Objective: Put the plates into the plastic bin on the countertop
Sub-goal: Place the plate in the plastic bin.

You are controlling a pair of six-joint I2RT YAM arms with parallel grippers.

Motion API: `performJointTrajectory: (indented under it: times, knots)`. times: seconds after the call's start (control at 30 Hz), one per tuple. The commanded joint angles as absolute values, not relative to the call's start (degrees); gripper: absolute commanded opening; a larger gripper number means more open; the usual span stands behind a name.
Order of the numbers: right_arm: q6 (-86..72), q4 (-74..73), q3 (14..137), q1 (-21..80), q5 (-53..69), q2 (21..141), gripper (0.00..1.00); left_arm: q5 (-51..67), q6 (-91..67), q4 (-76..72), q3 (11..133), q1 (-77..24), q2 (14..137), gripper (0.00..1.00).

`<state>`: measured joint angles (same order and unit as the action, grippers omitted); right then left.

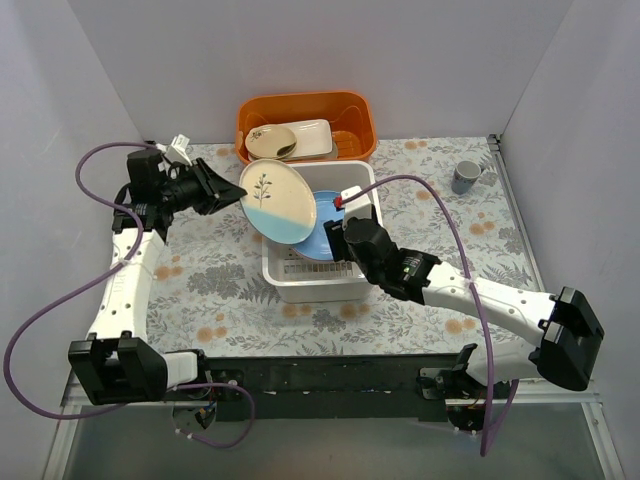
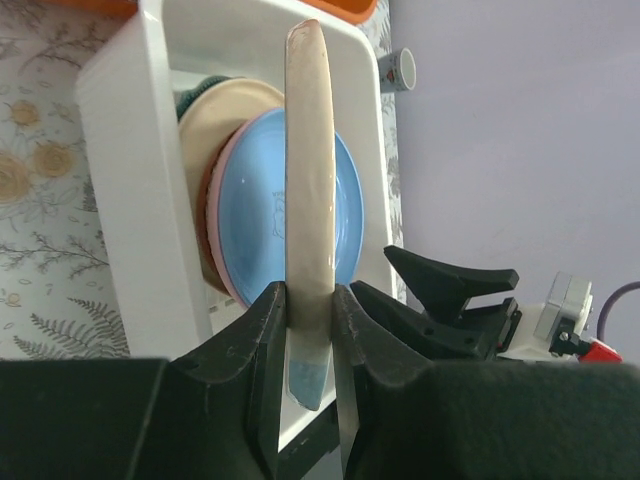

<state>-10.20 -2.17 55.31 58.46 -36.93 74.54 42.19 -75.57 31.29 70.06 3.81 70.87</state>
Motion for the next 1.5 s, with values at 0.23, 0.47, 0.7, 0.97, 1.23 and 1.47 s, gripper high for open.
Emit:
performJointTrajectory:
  times: [0.23,0.47,0.7,0.97,1.23,1.47]
  knots:
    - [-10.9,-2.64,54.41,58.1,-39.55,72.25,0.69,42.28,-80.59,19.69,66.98,-4.48,71.8,0.0]
    - [-11.16,-2.81,53.26,57.83,-40.43,70.58,0.7,40.08,-81.21,17.58,66.44,-9.05,74.35,0.0]
    - [-11.6,-3.16,52.56,57.22,-39.91,70.49,0.7,38.85,-81.3,16.88,65.4,-11.51,76.2,0.0]
    - [-11.78,-3.52,52.82,56.78,-38.94,71.28,0.7,39.02,-79.98,17.05,62.67,-13.53,79.71,0.0]
    - [-12.57,-4.13,52.38,56.6,-37.88,71.63,0.7,30.95,-74.01,24.78,65.03,-14.24,82.88,0.06]
    - [-12.74,-4.13,52.47,56.43,-37.62,72.07,0.7,24.44,-69.79,31.73,70.04,-14.24,82.36,0.62]
